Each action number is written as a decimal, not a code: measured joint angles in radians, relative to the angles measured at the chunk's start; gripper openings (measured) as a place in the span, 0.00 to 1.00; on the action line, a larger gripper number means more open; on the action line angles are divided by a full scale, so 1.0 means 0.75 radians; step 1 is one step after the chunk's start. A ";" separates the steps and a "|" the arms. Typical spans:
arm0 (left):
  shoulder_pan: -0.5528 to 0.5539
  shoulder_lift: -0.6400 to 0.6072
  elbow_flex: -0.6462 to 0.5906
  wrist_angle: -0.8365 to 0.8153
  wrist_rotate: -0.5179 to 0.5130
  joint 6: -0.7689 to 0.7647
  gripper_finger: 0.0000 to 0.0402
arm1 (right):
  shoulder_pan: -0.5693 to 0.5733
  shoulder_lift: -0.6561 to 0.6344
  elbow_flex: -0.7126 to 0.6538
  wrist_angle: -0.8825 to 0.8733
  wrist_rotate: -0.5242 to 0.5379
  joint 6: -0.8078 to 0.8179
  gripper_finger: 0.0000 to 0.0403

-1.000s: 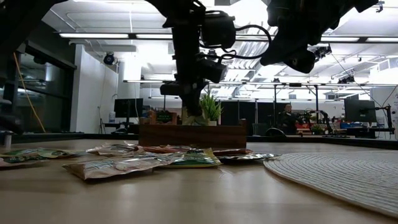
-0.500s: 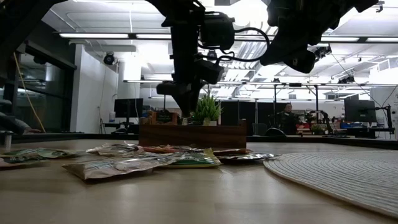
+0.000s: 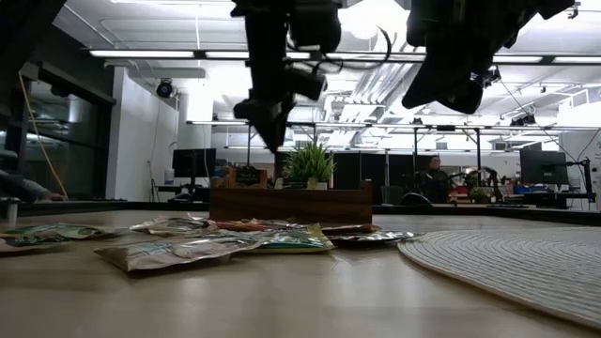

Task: Pick & Place Tea
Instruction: Put the orange tea bag into the left section of the wooden organizer

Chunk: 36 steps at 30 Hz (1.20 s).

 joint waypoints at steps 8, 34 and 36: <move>-0.022 -0.172 -0.266 -0.025 0.038 -0.182 0.38 | 0.026 0.000 0.000 -0.027 -0.091 -0.109 0.00; -0.444 -0.377 -0.810 1.103 0.456 -1.145 0.38 | 0.126 0.486 0.007 0.538 -0.035 -0.141 0.00; -0.423 -0.333 -0.800 1.176 0.516 -1.182 0.38 | 0.134 0.534 0.002 0.567 -0.037 -0.130 0.00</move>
